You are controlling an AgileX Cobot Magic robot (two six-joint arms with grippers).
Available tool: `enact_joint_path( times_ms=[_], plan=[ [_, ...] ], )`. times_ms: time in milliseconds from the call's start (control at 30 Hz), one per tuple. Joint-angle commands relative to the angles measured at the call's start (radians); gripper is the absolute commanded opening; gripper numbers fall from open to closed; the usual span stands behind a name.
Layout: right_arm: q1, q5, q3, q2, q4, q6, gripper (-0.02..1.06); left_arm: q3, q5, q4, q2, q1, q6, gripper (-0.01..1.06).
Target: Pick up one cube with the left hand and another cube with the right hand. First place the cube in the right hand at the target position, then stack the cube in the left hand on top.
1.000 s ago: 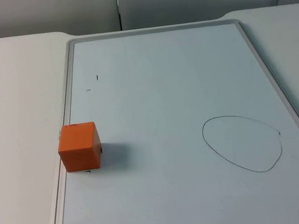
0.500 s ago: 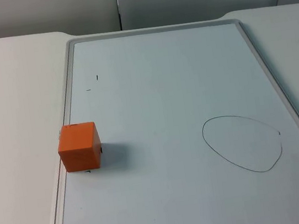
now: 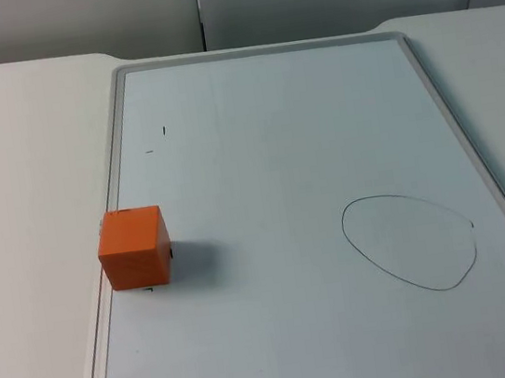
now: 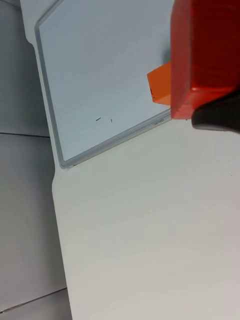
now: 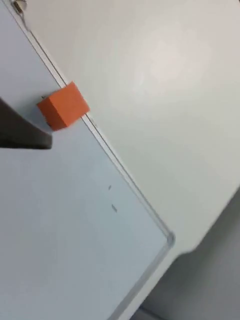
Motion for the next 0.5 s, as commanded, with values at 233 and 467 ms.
enact_joint_path(
  times_ms=[233,467],
  plan=[
    [0.333,-0.015,-0.052,0.308,-0.206,-0.024,0.98,0.002,-0.023,-0.009,-0.008,-0.008,-0.003,0.19],
    [0.375,-0.053,-0.118,0.513,-0.207,-0.058,0.98,0.002,-0.023,-0.009,-0.008,-0.008,-0.003,0.19]
  ],
)
